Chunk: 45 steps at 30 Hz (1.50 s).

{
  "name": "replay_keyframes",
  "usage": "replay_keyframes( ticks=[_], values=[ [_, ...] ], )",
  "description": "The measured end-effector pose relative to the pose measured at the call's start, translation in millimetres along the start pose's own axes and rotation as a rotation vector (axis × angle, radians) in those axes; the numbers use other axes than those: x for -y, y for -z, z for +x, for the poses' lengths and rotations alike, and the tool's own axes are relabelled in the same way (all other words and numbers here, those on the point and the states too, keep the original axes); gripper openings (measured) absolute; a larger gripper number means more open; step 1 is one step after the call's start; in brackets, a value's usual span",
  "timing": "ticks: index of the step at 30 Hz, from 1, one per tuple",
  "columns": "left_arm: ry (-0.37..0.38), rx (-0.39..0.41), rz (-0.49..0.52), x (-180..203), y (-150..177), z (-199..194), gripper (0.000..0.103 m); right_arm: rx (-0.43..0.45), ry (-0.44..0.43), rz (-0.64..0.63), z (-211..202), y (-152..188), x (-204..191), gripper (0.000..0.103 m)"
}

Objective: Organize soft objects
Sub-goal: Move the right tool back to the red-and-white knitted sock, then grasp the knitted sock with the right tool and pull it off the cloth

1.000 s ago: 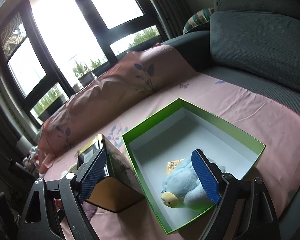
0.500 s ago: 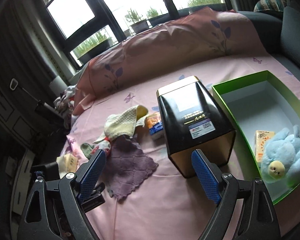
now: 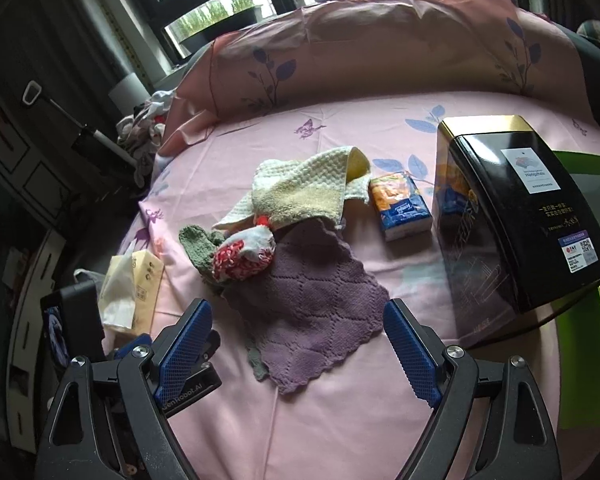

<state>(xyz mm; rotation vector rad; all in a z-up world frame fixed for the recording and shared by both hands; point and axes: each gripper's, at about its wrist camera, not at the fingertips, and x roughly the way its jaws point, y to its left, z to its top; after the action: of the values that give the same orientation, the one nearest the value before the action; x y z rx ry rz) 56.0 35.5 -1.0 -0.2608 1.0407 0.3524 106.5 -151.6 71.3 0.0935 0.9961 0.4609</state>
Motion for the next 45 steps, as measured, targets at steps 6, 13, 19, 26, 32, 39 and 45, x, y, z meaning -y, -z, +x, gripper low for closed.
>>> replay_keyframes(
  ticks=[6, 13, 19, 26, 32, 39, 45],
  values=[
    [0.106, -0.042, 0.001, 4, -3, 6, 0.099, -0.078, 0.032, 0.001, 41, -18, -6, 0.088],
    [0.174, -0.082, -0.028, 4, -5, 15, 0.094, -0.124, 0.019, -0.005, 76, -31, -10, 0.088],
    [0.178, -0.057, -0.046, 0, -6, 11, 0.089, -0.014, -0.088, -0.056, 69, -45, -34, 0.084],
    [0.177, -0.055, -0.074, -10, -6, 11, 0.084, -0.102, -0.137, -0.003, 107, -41, -29, 0.051],
    [0.2, -0.044, -0.095, -12, -6, 8, 0.084, -0.069, -0.162, -0.009, 98, -34, -31, 0.033],
    [0.217, -0.031, -0.086, -9, -6, 4, 0.084, -0.024, -0.129, 0.028, 44, -22, -14, 0.033],
    [0.255, -0.058, -0.093, -7, -5, 7, 0.083, -0.071, -0.055, 0.081, 31, 12, 14, 0.033]
  ],
)
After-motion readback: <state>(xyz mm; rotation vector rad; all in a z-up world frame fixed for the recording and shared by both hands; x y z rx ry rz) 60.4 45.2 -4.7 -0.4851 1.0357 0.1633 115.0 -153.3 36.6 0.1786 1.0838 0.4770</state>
